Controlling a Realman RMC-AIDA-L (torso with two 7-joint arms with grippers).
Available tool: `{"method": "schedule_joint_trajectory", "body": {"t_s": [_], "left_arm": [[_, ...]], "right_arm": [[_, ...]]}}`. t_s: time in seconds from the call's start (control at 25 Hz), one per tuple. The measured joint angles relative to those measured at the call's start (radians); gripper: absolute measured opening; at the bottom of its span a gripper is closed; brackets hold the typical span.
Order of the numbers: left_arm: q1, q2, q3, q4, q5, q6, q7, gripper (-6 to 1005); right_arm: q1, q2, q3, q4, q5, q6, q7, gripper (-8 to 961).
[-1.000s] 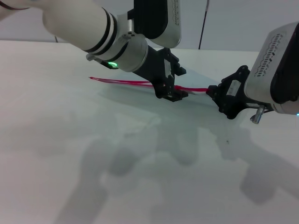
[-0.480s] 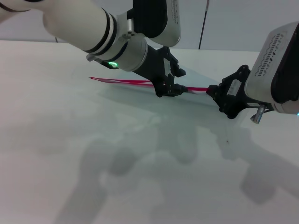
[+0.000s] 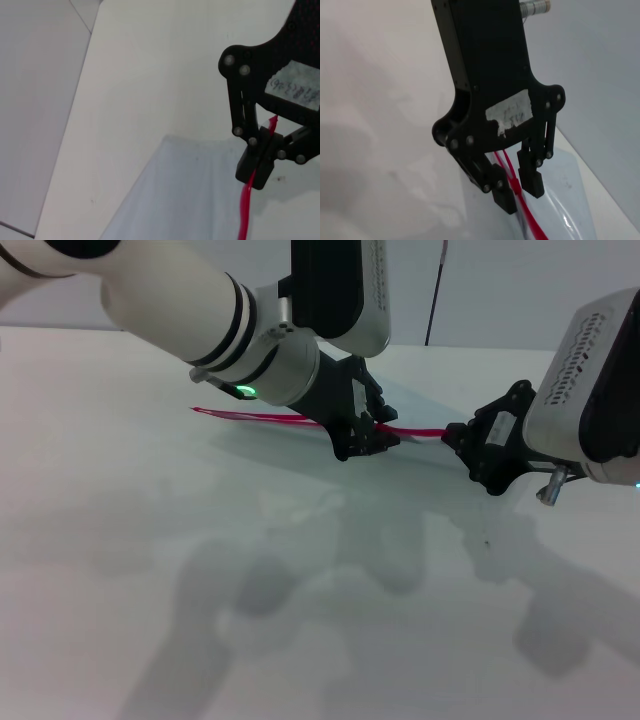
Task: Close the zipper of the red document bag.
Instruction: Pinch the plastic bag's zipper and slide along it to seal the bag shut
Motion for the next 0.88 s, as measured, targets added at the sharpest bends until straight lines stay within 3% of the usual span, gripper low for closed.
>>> {"method": "schedule_joint_trajectory", "body": {"t_s": [0.88], "left_arm": [[0.010,0.001,0.034,-0.002,-0.005,0.064,0.004,119]], "right_arm": [[0.001,0.000,0.001,0.005,0.000,0.000,-0.003,15]]}}
